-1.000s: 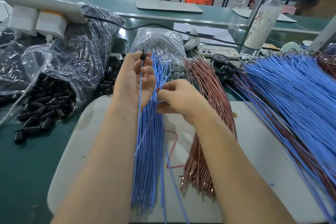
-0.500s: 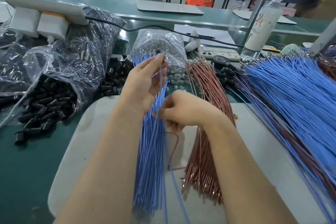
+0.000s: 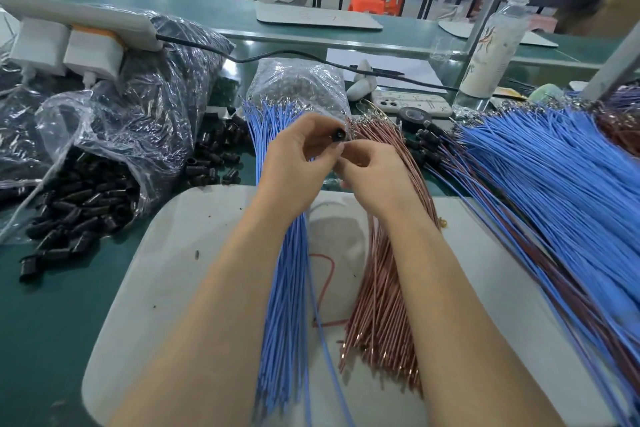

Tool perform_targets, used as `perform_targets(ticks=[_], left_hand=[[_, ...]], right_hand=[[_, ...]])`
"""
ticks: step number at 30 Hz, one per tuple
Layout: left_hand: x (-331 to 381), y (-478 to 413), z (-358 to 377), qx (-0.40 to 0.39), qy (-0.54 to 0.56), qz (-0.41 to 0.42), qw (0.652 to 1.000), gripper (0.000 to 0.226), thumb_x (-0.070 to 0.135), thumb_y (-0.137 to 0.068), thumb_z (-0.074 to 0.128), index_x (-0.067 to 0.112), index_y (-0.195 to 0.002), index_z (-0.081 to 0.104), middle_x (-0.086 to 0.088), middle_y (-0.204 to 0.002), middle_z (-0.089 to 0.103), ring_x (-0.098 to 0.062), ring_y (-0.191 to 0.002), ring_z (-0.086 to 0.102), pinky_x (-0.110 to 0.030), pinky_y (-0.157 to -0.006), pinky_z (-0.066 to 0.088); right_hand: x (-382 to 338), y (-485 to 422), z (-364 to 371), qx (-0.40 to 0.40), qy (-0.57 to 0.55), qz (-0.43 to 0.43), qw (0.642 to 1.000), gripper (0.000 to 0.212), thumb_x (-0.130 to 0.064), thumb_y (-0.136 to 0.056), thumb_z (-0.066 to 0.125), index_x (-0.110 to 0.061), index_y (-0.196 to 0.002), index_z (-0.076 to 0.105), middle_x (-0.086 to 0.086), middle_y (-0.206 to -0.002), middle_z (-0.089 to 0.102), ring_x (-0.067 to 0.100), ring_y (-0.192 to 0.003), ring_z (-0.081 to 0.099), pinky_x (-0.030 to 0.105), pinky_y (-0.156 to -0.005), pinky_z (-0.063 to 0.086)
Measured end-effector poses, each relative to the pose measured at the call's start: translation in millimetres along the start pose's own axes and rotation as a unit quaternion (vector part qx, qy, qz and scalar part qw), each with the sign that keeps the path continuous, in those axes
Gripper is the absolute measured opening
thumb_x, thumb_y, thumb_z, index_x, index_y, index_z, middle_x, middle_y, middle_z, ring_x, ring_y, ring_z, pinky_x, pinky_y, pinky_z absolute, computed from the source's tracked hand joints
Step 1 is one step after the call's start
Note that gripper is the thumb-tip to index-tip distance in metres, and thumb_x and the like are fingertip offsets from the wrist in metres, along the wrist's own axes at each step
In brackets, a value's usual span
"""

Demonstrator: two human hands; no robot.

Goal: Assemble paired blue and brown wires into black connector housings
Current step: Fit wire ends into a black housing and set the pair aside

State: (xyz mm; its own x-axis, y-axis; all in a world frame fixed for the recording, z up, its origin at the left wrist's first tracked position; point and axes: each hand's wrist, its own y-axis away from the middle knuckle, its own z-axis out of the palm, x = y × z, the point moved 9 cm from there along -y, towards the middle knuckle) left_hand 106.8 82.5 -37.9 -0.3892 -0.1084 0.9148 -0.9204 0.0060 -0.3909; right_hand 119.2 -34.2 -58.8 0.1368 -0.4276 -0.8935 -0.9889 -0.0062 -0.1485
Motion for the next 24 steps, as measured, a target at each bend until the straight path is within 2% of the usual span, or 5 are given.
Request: perform_targets(ticks=[5, 8, 12, 17, 24], left_hand=[[3, 1, 0, -0.009, 0.007, -0.006, 1.0, 0.03, -0.006, -0.084, 0.06, 0.023, -0.09, 0.063, 0.005, -0.089, 0.069, -0.005, -0.085, 0.066, -0.017, -0.077, 0.049], [6, 2, 4, -0.026, -0.015, 0.001, 1.0, 0.029, -0.005, -0.083, 0.06, 0.023, -0.091, 0.064, 0.005, -0.089, 0.068, -0.008, -0.086, 0.065, -0.023, -0.082, 0.052], [11, 3, 7, -0.033, -0.03, 0.016, 0.999, 0.029, -0.004, -0.084, 0.061, 0.022, -0.096, 0.063, 0.008, -0.089, 0.067, -0.005, -0.082, 0.062, -0.025, -0.085, 0.051], [11, 5, 11, -0.043, -0.064, 0.032, 0.997, 0.027, -0.005, -0.083, 0.062, 0.02, -0.095, 0.064, 0.006, -0.087, 0.066, -0.006, -0.082, 0.063, -0.024, -0.085, 0.052], [10, 6, 14, -0.049, -0.074, 0.025, 0.996, 0.025, -0.009, -0.081, 0.06, 0.011, -0.094, 0.067, -0.001, -0.089, 0.07, -0.007, -0.083, 0.066, -0.018, -0.085, 0.051]], right_hand=[[6, -2, -3, 0.041, -0.029, -0.001, 0.999, 0.009, -0.012, -0.087, 0.065, -0.02, -0.09, 0.065, 0.0, -0.087, 0.069, 0.016, -0.082, 0.066, 0.042, -0.084, 0.054], [6, -5, 8, -0.006, -0.041, -0.016, 0.999, 0.021, -0.005, -0.088, 0.06, -0.015, -0.105, 0.068, 0.005, -0.098, 0.071, 0.022, -0.095, 0.067, 0.048, -0.09, 0.051], [4, -4, 10, -0.008, -0.044, -0.033, 0.998, 0.024, 0.001, -0.089, 0.054, -0.011, -0.098, 0.072, 0.011, -0.096, 0.072, 0.028, -0.097, 0.066, 0.051, -0.091, 0.05], [-5, 1, -2, 0.056, 0.103, -0.104, 0.988, 0.018, -0.006, -0.089, 0.055, -0.004, -0.086, 0.072, 0.007, -0.077, 0.07, 0.02, -0.074, 0.062, 0.032, -0.071, 0.049], [-17, 9, -9, 0.075, 0.144, -0.136, 0.977, 0.018, -0.002, -0.086, 0.055, -0.005, -0.08, 0.072, -0.003, -0.061, 0.06, 0.011, -0.056, 0.051, 0.018, -0.055, 0.038]])
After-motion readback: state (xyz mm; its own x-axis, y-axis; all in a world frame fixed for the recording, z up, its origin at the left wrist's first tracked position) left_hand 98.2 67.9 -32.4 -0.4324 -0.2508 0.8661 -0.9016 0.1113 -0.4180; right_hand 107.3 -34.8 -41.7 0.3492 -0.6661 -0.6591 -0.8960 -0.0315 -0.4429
